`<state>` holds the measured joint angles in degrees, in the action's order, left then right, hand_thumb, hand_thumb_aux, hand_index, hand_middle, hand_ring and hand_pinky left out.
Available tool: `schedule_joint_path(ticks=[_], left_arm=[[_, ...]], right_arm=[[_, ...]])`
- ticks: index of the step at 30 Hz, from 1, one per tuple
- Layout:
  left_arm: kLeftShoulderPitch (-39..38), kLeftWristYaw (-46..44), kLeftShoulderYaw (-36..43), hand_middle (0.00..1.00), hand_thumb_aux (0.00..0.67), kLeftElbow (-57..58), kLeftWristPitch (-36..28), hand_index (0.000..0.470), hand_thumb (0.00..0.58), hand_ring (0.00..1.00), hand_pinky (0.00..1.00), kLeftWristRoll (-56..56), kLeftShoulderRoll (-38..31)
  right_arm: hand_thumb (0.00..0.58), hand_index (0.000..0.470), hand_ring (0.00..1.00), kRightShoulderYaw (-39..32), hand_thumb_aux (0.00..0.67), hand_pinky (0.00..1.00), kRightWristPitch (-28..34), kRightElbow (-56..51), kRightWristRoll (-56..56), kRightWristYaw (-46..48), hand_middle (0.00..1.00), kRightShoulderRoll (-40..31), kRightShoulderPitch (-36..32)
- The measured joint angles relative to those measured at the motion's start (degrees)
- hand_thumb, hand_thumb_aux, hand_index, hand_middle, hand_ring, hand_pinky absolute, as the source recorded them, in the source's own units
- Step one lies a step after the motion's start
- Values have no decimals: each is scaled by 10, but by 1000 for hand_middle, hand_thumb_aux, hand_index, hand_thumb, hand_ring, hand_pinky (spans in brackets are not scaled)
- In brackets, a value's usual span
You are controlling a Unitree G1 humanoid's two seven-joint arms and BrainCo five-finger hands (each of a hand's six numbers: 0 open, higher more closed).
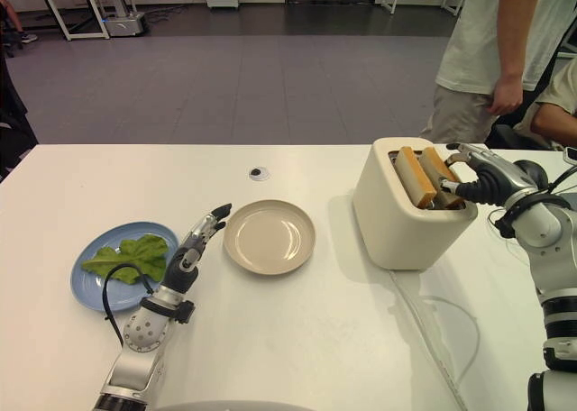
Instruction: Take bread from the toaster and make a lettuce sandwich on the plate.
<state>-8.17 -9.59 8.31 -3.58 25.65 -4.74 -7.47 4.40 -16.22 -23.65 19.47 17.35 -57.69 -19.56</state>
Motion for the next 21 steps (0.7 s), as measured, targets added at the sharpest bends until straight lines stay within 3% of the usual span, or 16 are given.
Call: schedule_joint_path(ticks=[5, 13, 21], left_arm=[[0, 1, 0, 0, 0, 0, 1, 0, 0, 0, 0, -8, -1], [0, 1, 0, 0, 0, 0, 7, 0, 0, 0, 0, -9, -2], [3, 1, 0, 0, 0, 14, 15, 0, 0, 0, 0, -9, -3]], right_arm=[[580, 470, 0, 23, 670, 0, 14, 10, -17, -5, 0, 9, -4], [580, 470, 0, 111, 670, 0, 47, 60, -105, 6, 0, -11, -87], [580, 470, 0, 57, 670, 0, 72, 204, -196, 62, 0, 95, -117]])
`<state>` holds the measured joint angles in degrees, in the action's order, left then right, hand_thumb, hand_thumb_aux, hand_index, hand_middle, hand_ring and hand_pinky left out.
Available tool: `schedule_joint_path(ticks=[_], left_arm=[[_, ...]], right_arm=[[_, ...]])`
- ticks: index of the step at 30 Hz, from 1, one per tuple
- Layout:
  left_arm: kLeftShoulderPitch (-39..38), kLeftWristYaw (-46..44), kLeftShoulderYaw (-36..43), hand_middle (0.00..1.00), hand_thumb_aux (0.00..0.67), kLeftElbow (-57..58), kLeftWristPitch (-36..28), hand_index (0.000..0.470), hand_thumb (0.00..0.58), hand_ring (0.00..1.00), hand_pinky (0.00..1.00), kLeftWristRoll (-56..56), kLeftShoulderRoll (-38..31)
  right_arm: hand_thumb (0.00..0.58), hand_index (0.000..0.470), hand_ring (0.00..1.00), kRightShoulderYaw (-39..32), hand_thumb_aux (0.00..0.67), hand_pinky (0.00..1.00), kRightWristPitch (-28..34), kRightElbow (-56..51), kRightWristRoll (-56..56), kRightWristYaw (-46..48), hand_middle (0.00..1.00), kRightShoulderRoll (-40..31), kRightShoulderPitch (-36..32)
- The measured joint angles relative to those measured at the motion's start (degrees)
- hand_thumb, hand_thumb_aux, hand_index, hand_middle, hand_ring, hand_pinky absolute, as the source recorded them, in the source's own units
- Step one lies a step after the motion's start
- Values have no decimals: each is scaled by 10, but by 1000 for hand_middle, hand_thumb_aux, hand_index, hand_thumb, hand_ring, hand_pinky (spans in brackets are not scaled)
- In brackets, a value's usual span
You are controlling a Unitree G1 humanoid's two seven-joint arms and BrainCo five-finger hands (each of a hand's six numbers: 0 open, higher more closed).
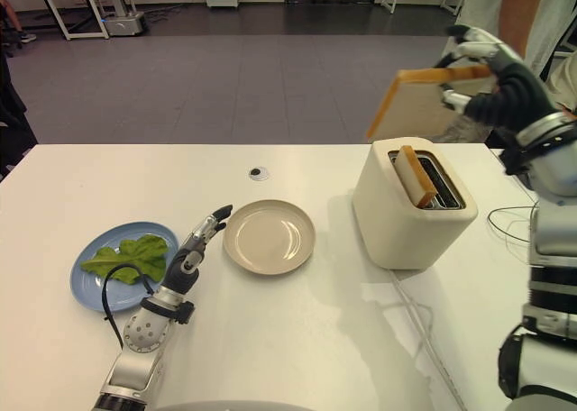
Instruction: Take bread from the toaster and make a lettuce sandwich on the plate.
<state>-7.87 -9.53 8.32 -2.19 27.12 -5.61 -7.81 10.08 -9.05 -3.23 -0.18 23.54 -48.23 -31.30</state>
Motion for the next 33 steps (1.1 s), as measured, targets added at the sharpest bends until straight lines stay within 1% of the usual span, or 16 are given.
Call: schedule_joint_path(ticks=[3, 5, 8, 10, 13, 16, 18, 21, 24, 26, 27, 28, 29, 30, 31, 33], left_arm=[[8, -1, 1, 0, 0, 7, 4, 0, 0, 0, 0, 0, 1], [11, -1, 1, 0, 0, 10, 5, 0, 0, 0, 0, 0, 1], [14, -2, 2, 0, 0, 13, 9, 0, 0, 0, 0, 0, 1], [15, -1, 0, 0, 0, 15, 12, 0, 0, 0, 0, 1, 1], [15, 0, -10, 0, 0, 13, 11, 0, 0, 0, 0, 14, 2], [20, 15, -52, 0, 0, -8, -9, 0, 0, 0, 0, 26, -6], [22, 22, -83, 0, 0, -41, -41, 0, 0, 0, 0, 27, -23], [25, 26, -122, 0, 0, -87, -81, 0, 0, 0, 0, 27, -48], [27, 22, -159, 0, 0, -123, -119, 0, 0, 0, 0, 23, -84], [26, 16, -176, 0, 0, -130, -133, 0, 0, 0, 0, 13, -109], [25, 15, -181, 0, 0, -131, -135, 0, 0, 0, 0, 0, -118], [19, 11, -190, 0, 0, -131, -135, 0, 0, 0, 0, -35, -151], [15, 11, -200, 0, 0, -128, -134, 0, 0, 0, 0, -58, -172], [9, 13, -212, 0, 0, -117, -131, 0, 0, 0, 0, -97, -208], [4, 15, -219, 0, 0, -106, -127, 0, 0, 0, 0, -125, -228], [-16, 28, -224, 0, 0, -68, -119, 0, 0, 0, 0, -202, -280]], right_arm=[[580, 470, 0, -58, 670, 0, -7, 44, -6, 13, 0, 62, -6], [580, 470, 0, -83, 670, 0, -18, 52, 0, 13, 0, 90, -6], [580, 470, 0, -138, 670, 0, -66, 52, 46, -4, 0, 142, 9], [580, 470, 0, -185, 670, 0, -105, 21, 99, -25, 0, 179, 25], [580, 470, 0, -237, 670, 0, -160, -52, 178, -76, 0, 218, 33], [580, 470, 0, -287, 670, 0, -209, -173, 281, -169, 0, 258, 21], [580, 470, 0, -303, 670, 0, -230, -246, 342, -248, 0, 266, -11], [580, 470, 0, -317, 670, 0, -259, -308, 396, -331, 0, 265, -42], [580, 470, 0, -343, 670, 0, -286, -346, 438, -381, 0, 257, -47], [580, 470, 0, -355, 670, 0, -302, -352, 456, -396, 0, 251, -47], [577, 437, 0, -358, 623, 0, -308, -352, 458, -397, 0, 248, -47], [511, 308, 0, -366, 439, 0, -325, -346, 464, -397, 0, 234, -43], [432, 232, 0, -368, 331, 0, -331, -341, 464, -397, 0, 225, -37], [108, 46, 0, -370, 66, 0, -337, -336, 468, -396, 0, 210, -26], [0, 0, 0, -372, 0, 0, -340, -335, 471, -392, 0, 202, -18], [0, 0, 0, -378, 0, 0, -343, -335, 476, -379, 0, 188, -7]])
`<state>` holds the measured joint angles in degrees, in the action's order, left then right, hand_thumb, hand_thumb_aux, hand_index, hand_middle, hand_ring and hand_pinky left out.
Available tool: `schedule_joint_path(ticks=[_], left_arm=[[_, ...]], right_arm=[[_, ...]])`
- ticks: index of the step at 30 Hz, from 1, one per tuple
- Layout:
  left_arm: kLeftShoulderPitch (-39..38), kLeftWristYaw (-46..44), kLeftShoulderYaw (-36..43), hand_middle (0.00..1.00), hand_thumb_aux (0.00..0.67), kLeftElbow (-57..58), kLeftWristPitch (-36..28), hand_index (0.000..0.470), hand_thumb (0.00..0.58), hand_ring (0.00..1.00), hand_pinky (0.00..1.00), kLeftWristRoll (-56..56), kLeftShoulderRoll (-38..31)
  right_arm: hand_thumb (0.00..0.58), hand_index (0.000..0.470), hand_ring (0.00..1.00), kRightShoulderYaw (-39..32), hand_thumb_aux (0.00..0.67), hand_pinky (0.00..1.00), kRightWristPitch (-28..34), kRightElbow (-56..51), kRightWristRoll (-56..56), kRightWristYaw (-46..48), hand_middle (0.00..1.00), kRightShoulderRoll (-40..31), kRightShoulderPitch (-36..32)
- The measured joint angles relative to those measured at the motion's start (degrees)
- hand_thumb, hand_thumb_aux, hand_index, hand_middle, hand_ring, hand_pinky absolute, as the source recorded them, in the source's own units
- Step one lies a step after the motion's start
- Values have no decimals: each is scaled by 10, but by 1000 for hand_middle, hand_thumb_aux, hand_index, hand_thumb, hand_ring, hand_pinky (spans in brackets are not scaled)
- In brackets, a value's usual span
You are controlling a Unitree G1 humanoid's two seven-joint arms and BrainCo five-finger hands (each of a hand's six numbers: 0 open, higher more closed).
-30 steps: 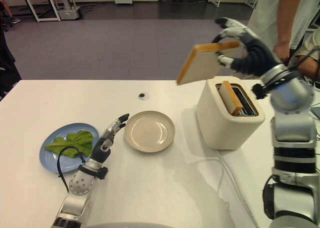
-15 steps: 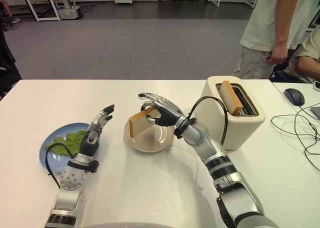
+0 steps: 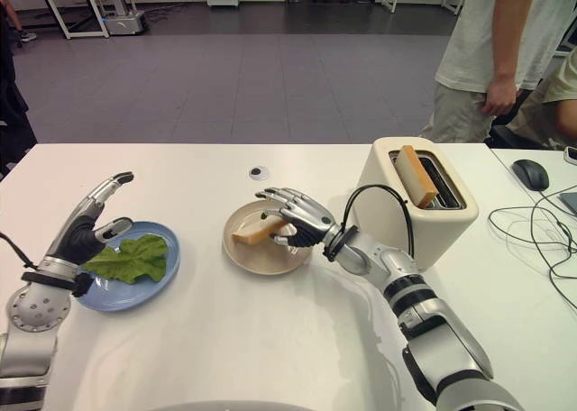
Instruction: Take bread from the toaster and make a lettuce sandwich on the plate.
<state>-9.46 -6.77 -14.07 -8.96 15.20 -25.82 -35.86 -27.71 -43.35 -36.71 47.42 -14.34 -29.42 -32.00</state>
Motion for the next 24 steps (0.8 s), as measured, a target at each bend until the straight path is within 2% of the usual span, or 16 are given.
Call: schedule_joint_path(ticks=[2, 5, 6, 7, 8, 9, 10, 11, 18, 24], left_arm=[[-23, 23, -2, 0, 0, 69, -8, 0, 0, 0, 0, -84, -62], [-27, 53, 11, 0, 0, 145, -11, 0, 0, 0, 0, -136, -98], [-24, 64, 23, 0, 95, 166, -12, 66, 152, 0, 0, -154, -107], [-20, 72, 36, 0, 142, 183, -12, 100, 220, 0, 0, -168, -112], [-14, 81, 51, 0, 268, 200, -12, 188, 371, 0, 0, -183, -117], [-6, 88, 69, 0, 441, 215, -13, 310, 512, 0, 0, -194, -120], [4, 99, 86, 0, 544, 229, -12, 382, 559, 0, 0, -203, -120], [13, 107, 95, 0, 670, 239, -9, 470, 580, 0, 0, -209, -122], [37, 163, 136, 0, 670, 272, 4, 470, 580, 0, 0, -224, -137], [26, 190, 132, 0, 670, 227, 10, 470, 580, 0, 0, -224, -153]], right_arm=[[0, 0, 0, -1, 0, 0, -4, 3, 0, 16, 0, -14, 5], [0, 0, 0, -1, 0, 0, -6, 15, -1, 32, 0, -31, 15], [0, 0, 0, 1, 0, 0, -8, 23, -3, 39, 0, -36, 22], [0, 0, 0, 4, 0, 0, -10, 31, -10, 45, 0, -40, 27], [0, 0, 0, 8, 0, 0, -11, 42, -22, 51, 0, -43, 34], [0, 0, 0, 15, 0, 0, -12, 55, -35, 57, 0, -44, 40], [0, 0, 0, 19, 0, 0, -11, 66, -46, 63, 0, -44, 44], [0, 0, 0, 23, 0, 0, -10, 73, -50, 68, 0, -43, 47], [0, 0, 0, 36, 0, 0, 3, 104, -70, 90, 0, -42, 64], [0, 0, 0, 42, 0, 0, 10, 113, -70, 91, 0, -39, 69]])
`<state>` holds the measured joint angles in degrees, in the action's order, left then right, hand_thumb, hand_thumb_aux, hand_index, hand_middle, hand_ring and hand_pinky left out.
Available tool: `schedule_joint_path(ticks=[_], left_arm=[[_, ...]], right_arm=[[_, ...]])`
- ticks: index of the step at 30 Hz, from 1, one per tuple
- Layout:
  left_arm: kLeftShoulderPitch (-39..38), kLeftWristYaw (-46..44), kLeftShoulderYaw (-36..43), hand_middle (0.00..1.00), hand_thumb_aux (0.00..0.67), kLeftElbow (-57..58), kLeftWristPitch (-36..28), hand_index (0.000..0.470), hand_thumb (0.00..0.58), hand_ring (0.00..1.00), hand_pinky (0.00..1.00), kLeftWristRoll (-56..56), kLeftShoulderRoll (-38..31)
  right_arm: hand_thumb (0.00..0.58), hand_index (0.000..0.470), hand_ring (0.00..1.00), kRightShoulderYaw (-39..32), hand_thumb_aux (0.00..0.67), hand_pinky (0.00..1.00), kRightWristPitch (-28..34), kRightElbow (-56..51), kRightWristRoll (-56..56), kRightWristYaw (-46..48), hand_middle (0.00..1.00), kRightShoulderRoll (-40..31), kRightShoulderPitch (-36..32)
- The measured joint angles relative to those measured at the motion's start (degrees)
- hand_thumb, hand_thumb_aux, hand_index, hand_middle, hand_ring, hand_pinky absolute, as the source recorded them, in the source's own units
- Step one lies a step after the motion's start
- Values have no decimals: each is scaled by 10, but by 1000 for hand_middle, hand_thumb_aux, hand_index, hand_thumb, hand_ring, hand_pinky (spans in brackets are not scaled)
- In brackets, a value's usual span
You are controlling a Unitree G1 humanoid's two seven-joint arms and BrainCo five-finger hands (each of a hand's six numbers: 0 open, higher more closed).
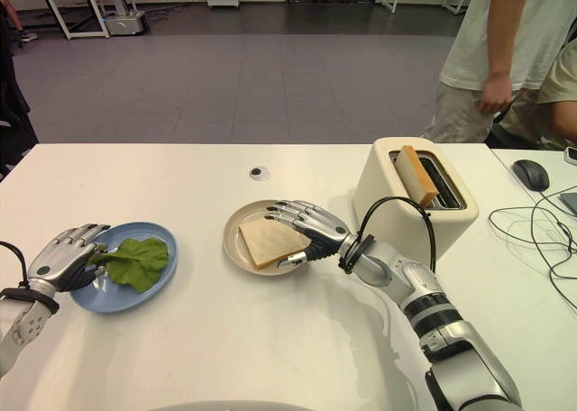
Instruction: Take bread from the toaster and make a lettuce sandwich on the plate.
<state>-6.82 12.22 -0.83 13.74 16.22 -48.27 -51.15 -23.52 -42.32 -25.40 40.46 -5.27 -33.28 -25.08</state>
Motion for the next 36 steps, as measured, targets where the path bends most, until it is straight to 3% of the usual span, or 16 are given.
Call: schedule_joint_path(ticks=[3, 11, 16, 19, 24, 32, 36], left_arm=[[-15, 0, -21, 0, 670, -25, 14, 470, 580, 0, 0, 32, -3], [-58, -67, -140, 0, 670, -66, 118, 470, 580, 0, 0, 292, 7], [-31, -141, -112, 0, 670, -93, 144, 470, 580, 0, 0, 374, 46], [9, -178, -75, 0, 670, -111, 131, 470, 580, 0, 0, 396, 87], [148, -229, 21, 0, 670, -79, 86, 470, 580, 0, 0, 389, 172], [372, -237, 121, 0, 670, 208, 70, 470, 580, 0, 0, 328, 313], [432, -218, 139, 0, 670, 321, 87, 470, 580, 0, 0, 310, 346]], right_arm=[[0, 0, 0, 4, 0, 0, 3, -1, 1, -5, 0, 0, 1], [0, 0, 0, 34, 0, 0, 4, -18, -18, -18, 0, -2, 7], [0, 0, 0, 55, 0, 0, 4, -48, -28, -33, 0, -6, 13], [0, 0, 0, 55, 0, 0, 2, -66, -28, -42, 0, -4, 14], [0, 0, 0, 55, 0, 0, 3, -98, -28, -56, 0, 12, 11], [0, 0, 0, 55, 0, 0, 2, -122, -28, -65, 0, 19, 0], [0, 0, 0, 55, 0, 0, 2, -124, -28, -67, 0, 22, 0]])
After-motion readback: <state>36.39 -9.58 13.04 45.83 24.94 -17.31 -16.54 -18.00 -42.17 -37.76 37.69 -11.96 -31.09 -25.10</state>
